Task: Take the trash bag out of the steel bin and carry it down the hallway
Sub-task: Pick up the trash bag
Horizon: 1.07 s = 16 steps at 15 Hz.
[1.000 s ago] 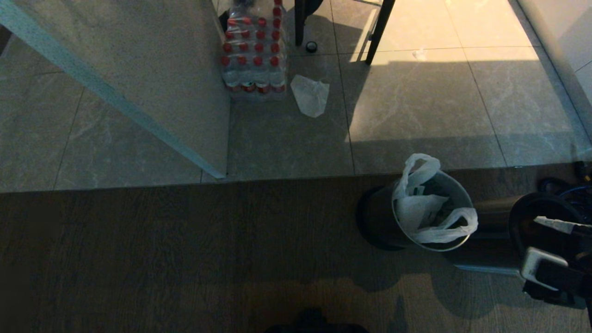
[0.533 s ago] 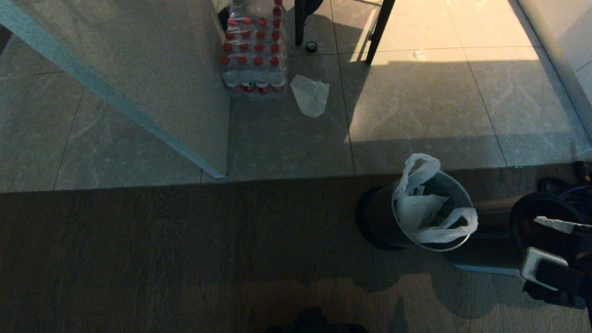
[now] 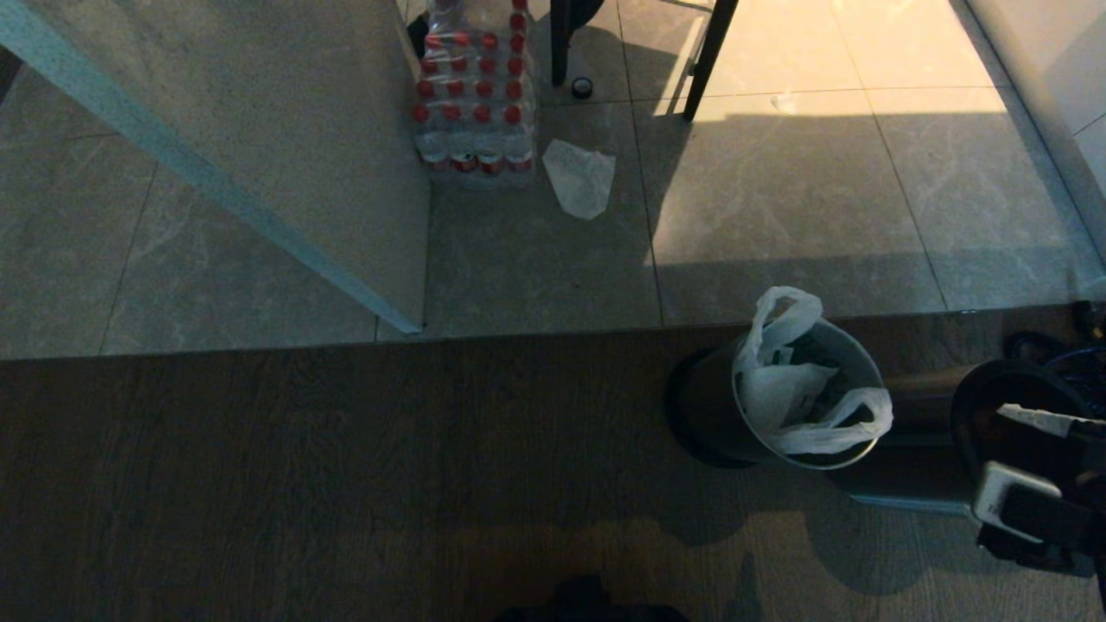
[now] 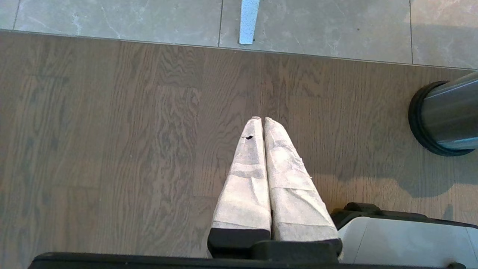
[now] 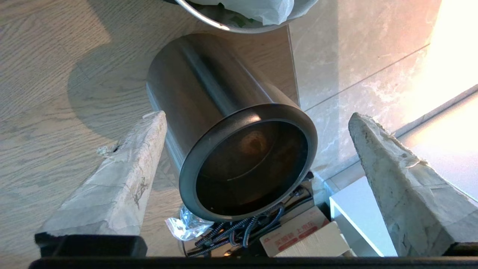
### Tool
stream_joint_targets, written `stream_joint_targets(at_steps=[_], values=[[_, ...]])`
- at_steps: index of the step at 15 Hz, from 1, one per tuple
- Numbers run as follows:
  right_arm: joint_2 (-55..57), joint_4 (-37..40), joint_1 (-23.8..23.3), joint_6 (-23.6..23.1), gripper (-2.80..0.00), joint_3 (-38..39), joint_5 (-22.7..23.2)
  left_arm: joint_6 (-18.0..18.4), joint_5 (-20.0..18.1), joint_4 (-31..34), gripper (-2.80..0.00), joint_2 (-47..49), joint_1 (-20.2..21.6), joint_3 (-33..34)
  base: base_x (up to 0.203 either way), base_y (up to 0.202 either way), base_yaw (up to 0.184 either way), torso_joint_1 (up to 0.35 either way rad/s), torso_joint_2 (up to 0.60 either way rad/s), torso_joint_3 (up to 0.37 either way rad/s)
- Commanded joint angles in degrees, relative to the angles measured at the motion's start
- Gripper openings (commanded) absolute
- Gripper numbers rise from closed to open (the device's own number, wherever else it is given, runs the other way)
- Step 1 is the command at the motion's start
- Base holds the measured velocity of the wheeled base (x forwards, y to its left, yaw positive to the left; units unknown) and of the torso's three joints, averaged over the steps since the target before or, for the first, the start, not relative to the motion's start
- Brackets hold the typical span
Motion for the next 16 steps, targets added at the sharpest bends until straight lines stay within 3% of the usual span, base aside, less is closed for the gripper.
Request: stream_joint_targets(at_steps=[1, 4, 5, 7, 9, 11, 12, 14, 15, 16], values=[[0.08, -0.27, 0.01, -0.46, 0.00, -0.01, 0.06, -0.04, 0.03, -0.02, -2.80, -0.02, 0.02, 0.00, 0.000, 0.000, 0.000, 0.000, 0.00, 0.000], [-0.27, 0.62, 0.55, 0.43, 0.00, -0.55, -0.82, 0.12, -0.06, -0.02, -2.80, -0.02, 0.11, 0.09, 0.000, 0.000, 0.000, 0.000, 0.00, 0.000], [-2.12, 5.23, 2.99, 4.82, 0.00, -2.99, -5.39, 0.12, -0.06, -0.02, -2.80, -0.02, 0.10, 0.05, 0.000, 0.000, 0.000, 0.000, 0.00, 0.000], [-7.65, 20.28, 10.96, 16.48, 0.00, -14.66, -18.40, 0.05, -0.06, -0.02, -2.80, -0.02, 0.02, 0.00, 0.000, 0.000, 0.000, 0.000, 0.00, 0.000], [-12.71, 38.17, 19.18, 29.15, 0.00, -35.23, -33.80, 0.05, -0.06, -0.02, -2.80, -0.02, 0.02, 0.05, 0.000, 0.000, 0.000, 0.000, 0.00, 0.000], [-15.02, 53.65, 25.71, 38.09, 0.00, -54.35, -46.55, 0.12, -0.06, -0.02, -2.80, -0.02, 0.02, 0.08, 0.000, 0.000, 0.000, 0.000, 0.00, 0.000], [-15.12, 61.11, 28.81, 42.11, 0.00, -59.97, -52.93, 0.06, -0.06, -0.02, -2.80, -0.02, 0.03, 0.08, 0.000, 0.000, 0.000, 0.000, 0.00, 0.000], [-13.16, 78.05, 35.42, 50.73, 0.00, -64.87, -68.74, 0.05, -0.06, -0.02, -2.80, -0.02, 0.02, 0.00, 0.000, 0.000, 0.000, 0.000, 0.00, 0.000], [-12.15, 80.57, 36.38, 53.04, 0.00, -64.83, -71.15, 0.07, -0.06, -0.02, -2.80, -0.02, 0.03, 0.00, 0.000, 0.000, 0.000, 0.000, 0.00, 0.000], [-11.91, 80.63, 36.74, 54.35, 0.00, -63.61, -69.86, 0.05, -0.06, -0.02, -2.80, -0.02, 0.02, 0.04, 0.000, 0.000, 0.000, 0.000, 0.00, 0.000]])
